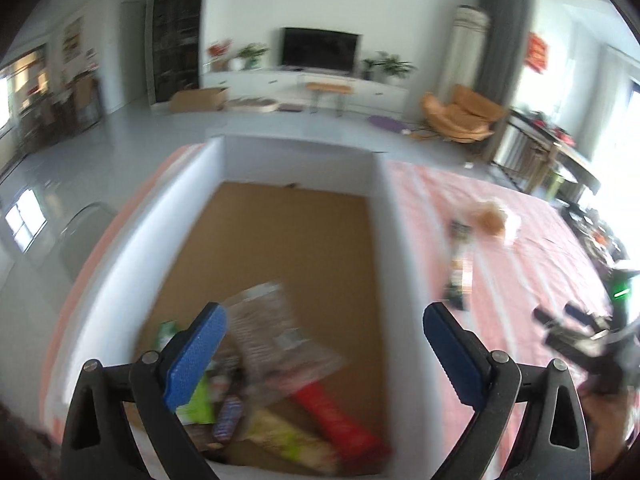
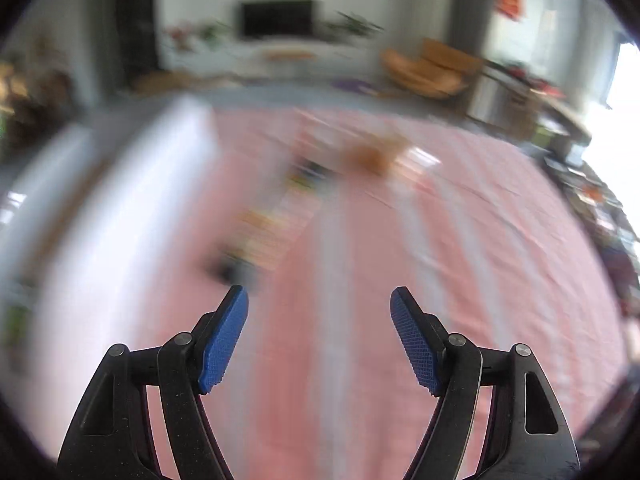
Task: Organize snacks
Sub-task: 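Carry both snacks over the cardboard box and open both tools, then withdraw both open tools from the box back over the table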
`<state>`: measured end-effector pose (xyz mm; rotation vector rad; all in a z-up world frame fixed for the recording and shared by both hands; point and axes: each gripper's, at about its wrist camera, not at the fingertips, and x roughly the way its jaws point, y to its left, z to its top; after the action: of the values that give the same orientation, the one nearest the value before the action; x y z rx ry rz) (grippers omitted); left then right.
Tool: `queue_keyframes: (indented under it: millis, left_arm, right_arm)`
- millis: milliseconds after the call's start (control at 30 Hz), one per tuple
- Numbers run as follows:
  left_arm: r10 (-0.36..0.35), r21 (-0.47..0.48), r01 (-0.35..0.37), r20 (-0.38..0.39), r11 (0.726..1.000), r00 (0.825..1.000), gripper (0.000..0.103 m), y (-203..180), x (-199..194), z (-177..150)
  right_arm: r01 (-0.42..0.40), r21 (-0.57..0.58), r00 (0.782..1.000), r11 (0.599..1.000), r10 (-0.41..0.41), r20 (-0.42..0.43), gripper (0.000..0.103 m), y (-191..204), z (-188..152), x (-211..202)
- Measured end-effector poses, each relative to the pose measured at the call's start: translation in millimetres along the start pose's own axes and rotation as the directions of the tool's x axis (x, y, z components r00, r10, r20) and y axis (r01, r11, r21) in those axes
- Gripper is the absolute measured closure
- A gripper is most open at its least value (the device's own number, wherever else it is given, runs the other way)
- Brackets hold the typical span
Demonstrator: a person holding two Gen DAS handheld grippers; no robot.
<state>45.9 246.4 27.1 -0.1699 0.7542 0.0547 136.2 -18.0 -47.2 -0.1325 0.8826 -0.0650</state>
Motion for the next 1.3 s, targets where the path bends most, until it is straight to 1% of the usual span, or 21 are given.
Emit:
queue_keyframes:
  millis: [33, 100, 133, 233, 333, 400, 433, 500, 600, 700, 767, 867, 933, 1000, 1067, 1133, 1200, 1233, 1267, 1300]
  left_arm:
    - [-0.018, 0.015, 0.018, 0.000, 1.000, 1.000, 0.005, -11, 0, 2]
    - [-0.071, 0.067, 0.071, -0.006, 0.995, 0.997, 0.005, -42, 3, 3]
    - [-0.084, 0.083, 0.085, -0.010, 0.993, 0.996, 0.005, -52, 3, 4]
    - [-0.130, 0.146, 0.135, -0.044, 0.980, 0.991, 0.005, -93, 6, 1]
    - [-0.167, 0.191, 0.179, -0.075, 0.965, 0.983, 0.005, -126, 9, -4]
    - [-0.172, 0.219, 0.189, -0.096, 0.957, 0.980, 0.005, -145, 11, -9]
    - [-0.172, 0.227, 0.191, -0.104, 0.955, 0.980, 0.005, -151, 12, -11]
    - [-0.169, 0.254, 0.198, -0.130, 0.947, 0.977, 0.005, -166, 15, -17]
    - [-0.155, 0.302, 0.197, -0.156, 0.933, 0.975, 0.005, -187, 15, -29]
    - [-0.135, 0.340, 0.190, -0.179, 0.921, 0.975, 0.005, -203, 20, -37]
    - [-0.130, 0.355, 0.199, -0.209, 0.913, 0.969, 0.005, -212, 27, -42]
    - [-0.120, 0.389, 0.216, -0.258, 0.895, 0.959, 0.005, -225, 39, -46]
    - [-0.107, 0.410, 0.215, -0.270, 0.887, 0.957, 0.005, -229, 43, -46]
    - [-0.096, 0.423, 0.215, -0.285, 0.880, 0.954, 0.005, -234, 49, -43]
    - [-0.104, 0.427, 0.228, -0.295, 0.875, 0.950, 0.005, -236, 52, -37]
    - [-0.117, 0.431, 0.253, -0.318, 0.866, 0.941, 0.005, -239, 57, -27]
    - [-0.139, 0.421, 0.286, -0.346, 0.861, 0.928, 0.005, -240, 66, -8]
    - [-0.151, 0.400, 0.298, -0.359, 0.866, 0.921, 0.005, -238, 74, 7]
    - [-0.159, 0.384, 0.302, -0.362, 0.873, 0.919, 0.005, -237, 79, 17]
    - [-0.168, 0.353, 0.300, -0.358, 0.886, 0.918, 0.005, -232, 87, 35]
  right_arm:
    - [0.039, 0.040, 0.999, 0.998, -0.038, -0.029, 0.026, -21, -9, 11]
    - [0.076, 0.128, 0.996, 0.989, -0.068, -0.064, 0.026, -55, -27, 25]
    - [0.086, 0.162, 0.994, 0.983, -0.074, -0.075, 0.026, -66, -33, 32]
    - [0.109, 0.237, 0.992, 0.965, -0.092, -0.084, 0.026, -92, -51, 38]
    - [0.115, 0.264, 0.993, 0.958, -0.101, -0.067, 0.026, -102, -69, 40]
    - [0.080, 0.308, 0.996, 0.948, -0.066, -0.055, 0.025, -107, -71, 39]
    - [0.069, 0.310, 0.997, 0.948, -0.057, -0.047, 0.025, -106, -70, 36]
    - [0.078, 0.297, 0.997, 0.952, -0.070, -0.035, 0.025, -110, -73, 39]
    - [0.054, 0.299, 0.998, 0.953, -0.046, -0.036, 0.024, -106, -77, 45]
    - [0.049, 0.298, 0.999, 0.953, -0.041, -0.034, 0.021, -104, -78, 47]
    - [0.042, 0.299, 0.999, 0.953, -0.035, -0.031, 0.019, -104, -79, 48]
    - [0.040, 0.299, 0.999, 0.953, -0.033, -0.028, 0.018, -104, -80, 48]
    - [0.040, 0.299, 0.999, 0.953, -0.033, -0.029, 0.018, -104, -79, 48]
    - [0.039, 0.299, 0.999, 0.953, -0.032, -0.029, 0.018, -104, -79, 48]
    - [0.038, 0.297, 0.999, 0.954, -0.031, -0.030, 0.017, -104, -79, 48]
    - [0.038, 0.297, 0.999, 0.954, -0.030, -0.030, 0.016, -104, -79, 48]
    - [0.038, 0.297, 0.999, 0.954, -0.030, -0.030, 0.016, -104, -79, 48]
    - [0.038, 0.297, 0.999, 0.954, -0.030, -0.030, 0.016, -104, -79, 48]
    - [0.038, 0.297, 0.999, 0.954, -0.030, -0.030, 0.016, -104, -79, 48]
    - [0.038, 0.297, 0.999, 0.954, -0.030, -0.030, 0.016, -104, -79, 48]
